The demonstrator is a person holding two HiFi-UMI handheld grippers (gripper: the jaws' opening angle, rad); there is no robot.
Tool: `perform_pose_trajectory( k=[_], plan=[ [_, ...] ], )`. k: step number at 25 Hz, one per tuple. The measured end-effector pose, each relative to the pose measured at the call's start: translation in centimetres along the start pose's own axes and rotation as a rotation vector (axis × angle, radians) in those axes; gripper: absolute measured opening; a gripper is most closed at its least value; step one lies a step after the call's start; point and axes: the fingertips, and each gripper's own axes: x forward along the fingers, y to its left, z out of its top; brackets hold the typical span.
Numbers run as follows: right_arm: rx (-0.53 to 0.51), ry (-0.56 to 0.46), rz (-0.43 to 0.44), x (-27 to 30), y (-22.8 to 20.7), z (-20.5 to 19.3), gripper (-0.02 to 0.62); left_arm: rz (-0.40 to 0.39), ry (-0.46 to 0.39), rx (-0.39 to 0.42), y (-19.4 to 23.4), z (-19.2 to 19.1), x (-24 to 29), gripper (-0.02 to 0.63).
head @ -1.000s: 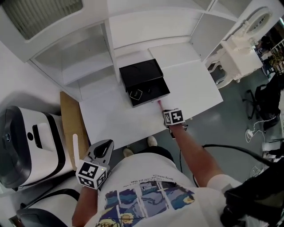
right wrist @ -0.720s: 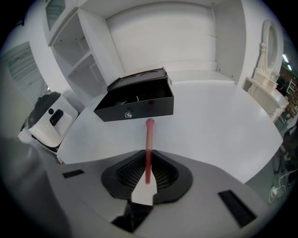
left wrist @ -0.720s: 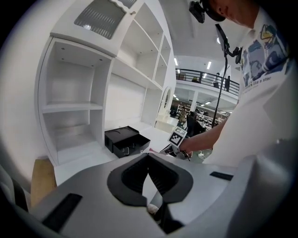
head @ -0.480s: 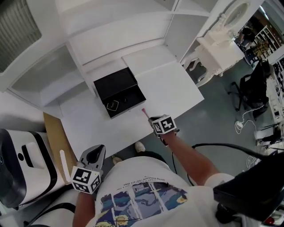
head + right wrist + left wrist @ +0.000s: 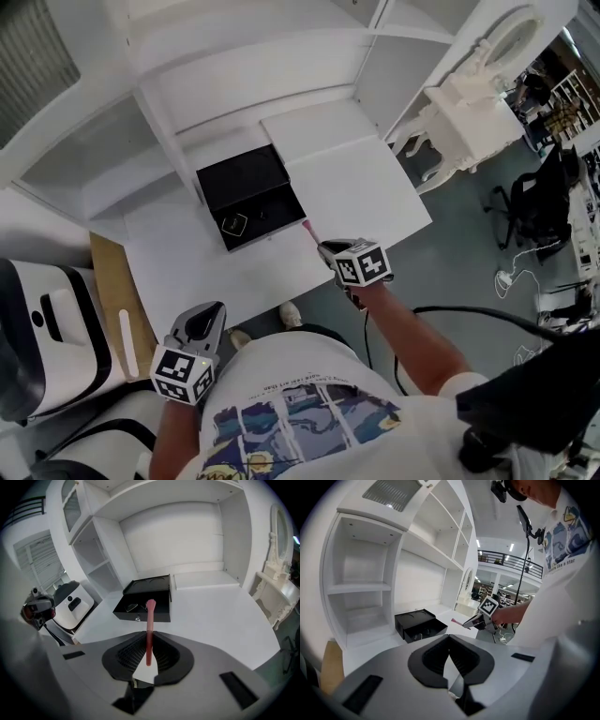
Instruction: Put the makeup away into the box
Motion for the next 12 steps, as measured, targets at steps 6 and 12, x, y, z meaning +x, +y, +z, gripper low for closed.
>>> perform_pose_trajectory(
  k=[6, 12],
  plan=[
    [-0.026, -0.02, 0.054, 0.4, -0.1, 2.4, 0.061, 0.033, -0.002, -0.018, -0.4, 0.1, 0.4, 0.014],
    [-0.035, -0.006, 0.083, 2.8, 0.4, 4.9, 0.061, 0.074, -0.012, -0.044, -0.4, 0.1, 0.1, 0.014]
  ],
)
